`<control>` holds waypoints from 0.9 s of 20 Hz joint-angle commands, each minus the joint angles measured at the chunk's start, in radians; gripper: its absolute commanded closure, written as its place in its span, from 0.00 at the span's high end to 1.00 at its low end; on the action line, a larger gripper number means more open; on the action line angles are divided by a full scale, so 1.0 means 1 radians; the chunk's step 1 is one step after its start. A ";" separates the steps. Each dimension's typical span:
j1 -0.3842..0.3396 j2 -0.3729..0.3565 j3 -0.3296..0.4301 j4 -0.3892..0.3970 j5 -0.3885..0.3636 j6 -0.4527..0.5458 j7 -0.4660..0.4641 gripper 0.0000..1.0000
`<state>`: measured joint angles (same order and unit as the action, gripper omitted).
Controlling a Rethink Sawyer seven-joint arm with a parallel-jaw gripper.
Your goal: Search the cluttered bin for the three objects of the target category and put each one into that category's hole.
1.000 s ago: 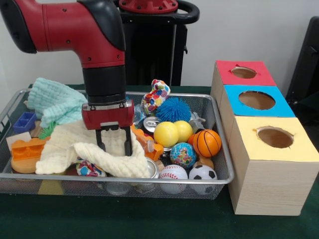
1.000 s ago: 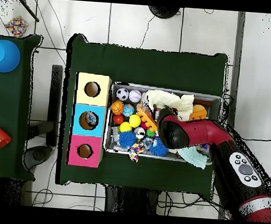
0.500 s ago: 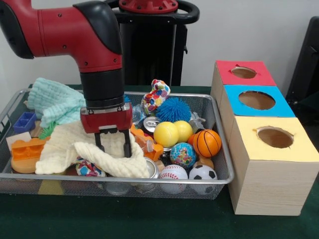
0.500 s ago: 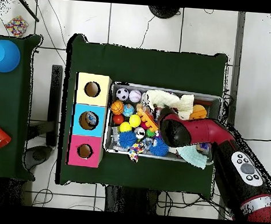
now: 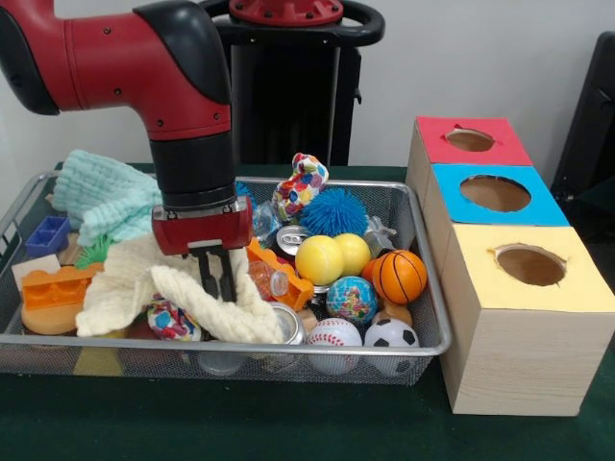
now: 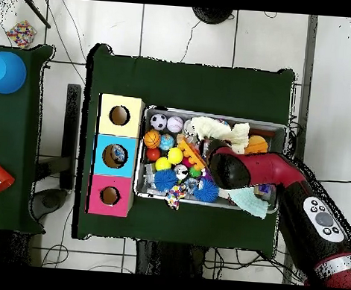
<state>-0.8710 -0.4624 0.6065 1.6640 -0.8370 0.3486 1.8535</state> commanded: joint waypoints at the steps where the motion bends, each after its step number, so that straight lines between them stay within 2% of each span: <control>1: 0.004 0.086 0.062 -0.038 -0.029 0.131 -0.258 0.00; 10: 0.015 0.074 0.050 -0.035 -0.039 0.121 -0.223 0.00; 14: 0.024 0.048 0.034 -0.011 -0.046 0.075 -0.161 0.00; 18: 0.049 -0.002 0.025 0.031 -0.005 0.069 -0.075 0.00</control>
<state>-0.8689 -0.4667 0.6179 1.6644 -0.8388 0.3643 1.8535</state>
